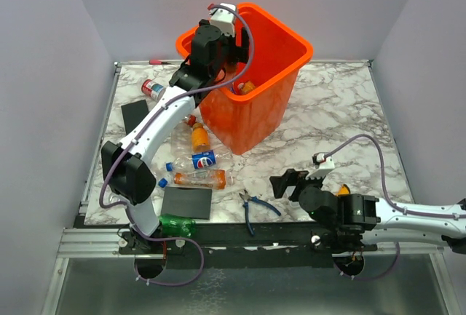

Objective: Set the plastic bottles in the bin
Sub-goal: Place the plastic bottle in the trash bin, then move the plastic bottle to the corner of the board.

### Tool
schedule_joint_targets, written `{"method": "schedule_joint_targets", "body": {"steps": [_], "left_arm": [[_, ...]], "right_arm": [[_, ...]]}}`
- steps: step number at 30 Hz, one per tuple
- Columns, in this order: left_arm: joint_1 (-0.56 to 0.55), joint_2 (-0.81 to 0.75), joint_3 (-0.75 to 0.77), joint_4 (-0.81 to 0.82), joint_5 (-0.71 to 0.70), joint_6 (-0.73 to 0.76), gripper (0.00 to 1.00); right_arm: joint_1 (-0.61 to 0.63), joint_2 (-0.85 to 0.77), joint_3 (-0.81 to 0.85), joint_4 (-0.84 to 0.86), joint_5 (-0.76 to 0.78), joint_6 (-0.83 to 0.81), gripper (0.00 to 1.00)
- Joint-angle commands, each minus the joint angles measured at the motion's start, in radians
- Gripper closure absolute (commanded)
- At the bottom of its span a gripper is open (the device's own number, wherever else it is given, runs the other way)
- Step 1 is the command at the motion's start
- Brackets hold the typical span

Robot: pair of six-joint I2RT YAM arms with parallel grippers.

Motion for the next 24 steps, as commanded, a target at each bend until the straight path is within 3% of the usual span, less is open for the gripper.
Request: {"method": "schedule_joint_targets", "body": {"steps": [1, 7, 11, 17, 24], "left_arm": [[0.004, -0.077, 0.007, 0.002, 0.085, -0.012, 0.01], [0.003, -0.203, -0.009, 0.044, 0.064, -0.046, 0.01], [0.003, -0.369, -0.116, 0.11, -0.026, -0.124, 0.01], [0.003, -0.705, -0.491, 0.185, -0.193, -0.202, 0.01], [0.003, -1.101, -0.935, 0.039, -0.424, -0.217, 0.01]], "right_arm": [[-0.001, -0.047, 0.024, -0.063, 0.095, -0.061, 0.0], [-0.001, -0.163, 0.012, -0.098, 0.131, -0.069, 0.0], [-0.002, -0.211, 0.009, -0.055, 0.093, -0.152, 0.0], [-0.002, -0.149, -0.003, 0.133, -0.091, -0.327, 0.0], [-0.002, 0.176, 0.062, 0.291, -0.333, -0.46, 0.04]]}}
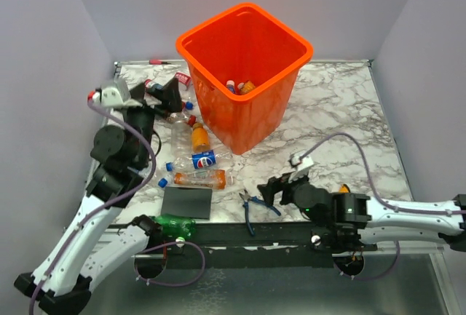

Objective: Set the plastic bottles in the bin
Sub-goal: Move the plastic bottle to the corner of the board.

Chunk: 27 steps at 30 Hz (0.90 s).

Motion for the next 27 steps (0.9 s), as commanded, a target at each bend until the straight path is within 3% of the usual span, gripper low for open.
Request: {"method": "schedule_joint_targets", "body": {"steps": [1, 6, 11, 17, 22, 27], "left_arm": [[0.002, -0.211, -0.271, -0.134, -0.233, -0.033, 0.01], [0.001, -0.488, -0.522, -0.138, -0.303, -0.078, 0.01], [0.001, -0.627, -0.618, -0.14, -0.301, -0.114, 0.02], [0.001, -0.646, -0.621, -0.133, -0.331, -0.1, 0.01], [0.001, -0.637, -0.609, -0.171, -0.363, -0.122, 0.02], [0.001, -0.644, -0.61, -0.178, -0.372, -0.127, 0.02]], "right_arm": [[-0.002, 0.204, 0.067, 0.154, -0.226, -0.151, 0.05], [-0.001, 0.449, 0.17, 0.302, -0.433, -0.25, 0.12], [-0.002, 0.732, 0.353, 0.329, -0.645, -0.26, 0.12], [-0.001, 0.944, 0.516, 0.313, -0.724, -0.242, 0.11], [-0.001, 1.027, 0.626, 0.276, -0.757, -0.271, 0.11], [-0.001, 1.146, 0.773, 0.144, -0.852, -0.296, 0.11]]}}
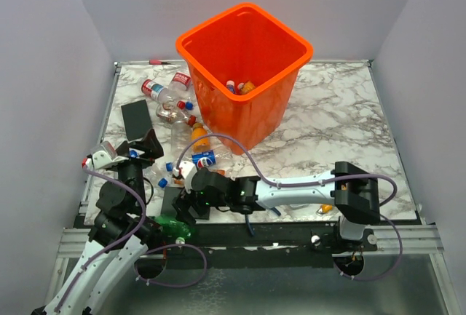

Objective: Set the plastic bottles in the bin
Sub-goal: Move the plastic bottle to the corner of the board.

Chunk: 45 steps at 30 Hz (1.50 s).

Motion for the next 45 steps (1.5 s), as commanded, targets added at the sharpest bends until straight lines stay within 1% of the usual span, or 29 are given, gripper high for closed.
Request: {"method": "schedule_joint_targets", "body": {"steps": [1, 9, 13, 18, 25, 28, 30, 31, 33, 36, 38, 40, 45], "left_arm": [[0.001, -0.007, 0.005, -0.024, -0.043, -0.013, 0.02], [0.001, -0.017, 0.006, -0.033, -0.044, -0.018, 0.02], [0.001, -0.014, 0.007, -0.034, -0.043, -0.019, 0.02], [0.001, -0.013, 0.009, -0.036, -0.042, -0.019, 0.02], [0.001, -0.01, 0.01, -0.042, -0.042, -0.018, 0.02], [0.001, -0.005, 0.011, -0.042, -0.042, -0.018, 0.02], [0.001, -0.003, 0.012, -0.045, -0.042, -0.017, 0.01], [0.001, -0.003, 0.012, -0.045, -0.044, -0.017, 0.02], [0.001, -0.004, 0.012, -0.048, -0.048, -0.017, 0.02], [0.001, -0.007, 0.013, -0.049, -0.053, -0.016, 0.02], [0.001, -0.007, 0.013, -0.052, -0.057, -0.015, 0.02], [0.001, -0.01, 0.015, -0.053, -0.065, -0.013, 0.02], [0.001, -0.037, 0.014, -0.052, -0.089, -0.009, 0.02]], "right_arm": [[0.001, 0.1, 0.12, -0.136, -0.11, -0.036, 0.11], [0.003, 0.18, 0.218, -0.266, -0.171, -0.04, 0.12], [0.013, 0.19, 0.228, -0.281, -0.211, -0.052, 0.13], [0.026, 0.249, 0.294, -0.34, -0.206, -0.066, 0.13], [0.028, 0.284, 0.325, -0.365, -0.215, -0.066, 0.16], [0.031, 0.301, 0.342, -0.382, -0.219, -0.071, 0.23], [0.033, 0.3, 0.341, -0.38, -0.219, -0.074, 0.31], [0.034, 0.295, 0.336, -0.374, -0.216, -0.073, 0.37], [0.033, 0.278, 0.323, -0.363, -0.207, -0.074, 0.46], [0.035, 0.236, 0.297, -0.361, -0.181, -0.072, 0.55], [0.036, 0.189, 0.274, -0.373, -0.151, -0.066, 0.59], [0.036, 0.13, 0.246, -0.409, -0.094, -0.057, 0.6], [0.034, -0.075, 0.113, -0.539, 0.126, 0.013, 0.61]]}}
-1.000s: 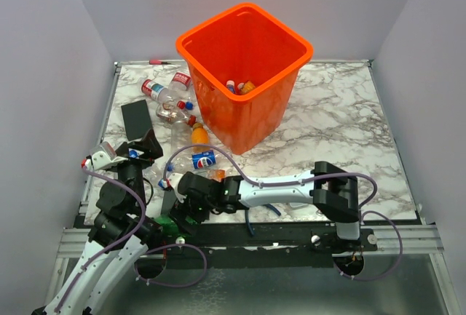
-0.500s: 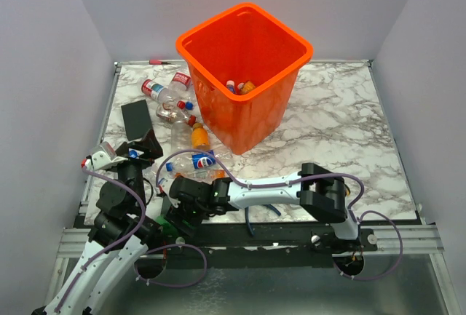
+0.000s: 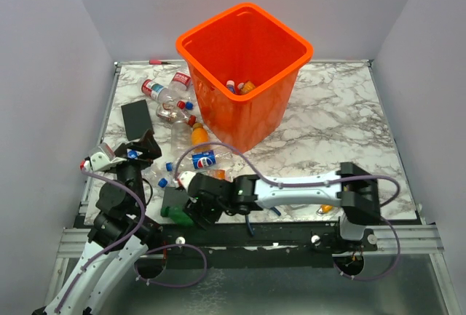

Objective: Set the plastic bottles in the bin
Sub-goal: Move the plastic bottle to the corner of the board.

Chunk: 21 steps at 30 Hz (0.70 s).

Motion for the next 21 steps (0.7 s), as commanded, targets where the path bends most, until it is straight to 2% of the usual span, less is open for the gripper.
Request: {"method": "schedule_joint_targets", "body": {"steps": [1, 5, 11, 14, 17, 21], "left_arm": [[0.001, -0.035, 0.012, -0.02, -0.048, 0.003, 0.02], [0.001, -0.028, 0.01, -0.017, -0.042, -0.003, 0.02], [0.001, 0.018, 0.014, -0.018, -0.018, -0.014, 0.02], [0.001, 0.042, 0.016, -0.016, -0.001, -0.021, 0.02], [0.001, 0.064, 0.019, -0.017, 0.015, -0.024, 0.02], [0.001, 0.067, 0.017, -0.017, 0.041, -0.029, 0.02]], "right_arm": [[0.007, -0.222, -0.124, -0.133, 0.234, 0.087, 0.61], [0.009, -0.41, -0.3, -0.167, 0.365, 0.226, 0.61], [-0.005, -0.579, -0.571, -0.181, 0.585, 0.559, 0.6], [-0.032, -0.58, -0.628, -0.144, 0.623, 0.662, 0.6], [-0.047, -0.516, -0.607, -0.139, 0.66, 0.726, 0.6], [-0.058, -0.429, -0.554, -0.119, 0.632, 0.721, 0.54]]}}
